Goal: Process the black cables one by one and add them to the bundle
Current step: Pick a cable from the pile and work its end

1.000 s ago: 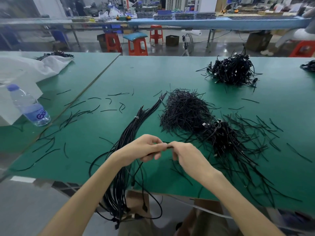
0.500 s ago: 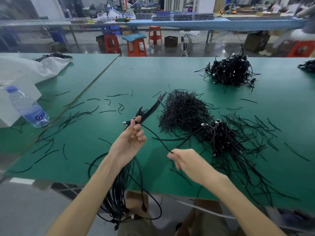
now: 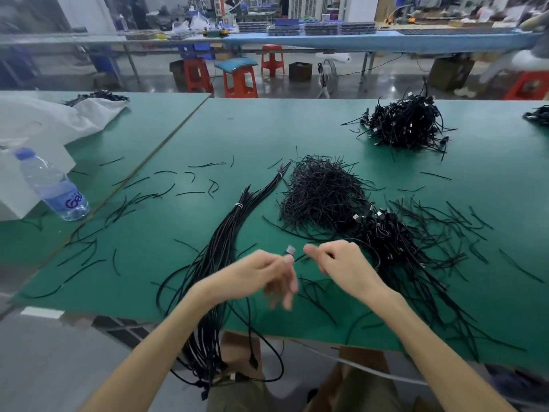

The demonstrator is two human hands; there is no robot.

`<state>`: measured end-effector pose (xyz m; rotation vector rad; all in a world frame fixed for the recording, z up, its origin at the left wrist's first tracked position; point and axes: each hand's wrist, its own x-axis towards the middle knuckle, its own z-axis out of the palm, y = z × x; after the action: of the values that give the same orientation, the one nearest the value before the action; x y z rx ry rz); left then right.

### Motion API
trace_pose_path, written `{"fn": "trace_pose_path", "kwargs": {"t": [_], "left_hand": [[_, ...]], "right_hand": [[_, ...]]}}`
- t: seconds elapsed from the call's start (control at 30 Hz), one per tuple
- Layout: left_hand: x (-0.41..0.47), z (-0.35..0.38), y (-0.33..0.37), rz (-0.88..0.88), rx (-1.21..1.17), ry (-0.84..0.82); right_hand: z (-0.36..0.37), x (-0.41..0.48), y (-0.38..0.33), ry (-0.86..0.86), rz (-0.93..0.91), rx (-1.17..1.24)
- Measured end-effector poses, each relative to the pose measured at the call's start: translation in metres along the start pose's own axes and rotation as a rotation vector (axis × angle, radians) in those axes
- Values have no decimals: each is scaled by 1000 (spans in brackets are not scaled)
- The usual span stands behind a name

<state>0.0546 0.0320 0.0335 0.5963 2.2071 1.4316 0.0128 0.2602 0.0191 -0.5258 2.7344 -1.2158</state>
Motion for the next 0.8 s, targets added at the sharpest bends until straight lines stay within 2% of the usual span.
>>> {"fn": "trace_pose_path", "kwargs": {"t": [0.07,0.13,0.23,0.3,0.4,0.47,0.53,0.57,0.6,0.73,0.8], "left_hand": [[8,13,-5,-1,161,74],[15,24,-10,29,77,238],[23,36,-14,60,-371,420],[28,39,-9,48,-750,423],[32,22,7,70,-1379,411],[24,-1,16,126,-1519,471],[13,-17,22,133,-1452,479],[8,-22,23,102,-1343,446],[3,-24,21,65,-1156,395],[1,-1,10,-99,-73,111],[9,12,2,-105,247,128]], "right_hand": [[2,1,-12,11,-38,133],[7,-1,-22,20,-62,229],[14,-6,-31,52,-105,311],[21,-11,-35,67,-156,274],[36,-17,-36,-12,-195,210],[41,-18,-29,-51,-181,177],[36,-14,-17,-26,-159,149],[32,-10,-11,0,-142,127],[26,-6,-6,21,-125,97],[17,10,-2,51,-94,22],[22,12,-7,79,-89,92]]}}
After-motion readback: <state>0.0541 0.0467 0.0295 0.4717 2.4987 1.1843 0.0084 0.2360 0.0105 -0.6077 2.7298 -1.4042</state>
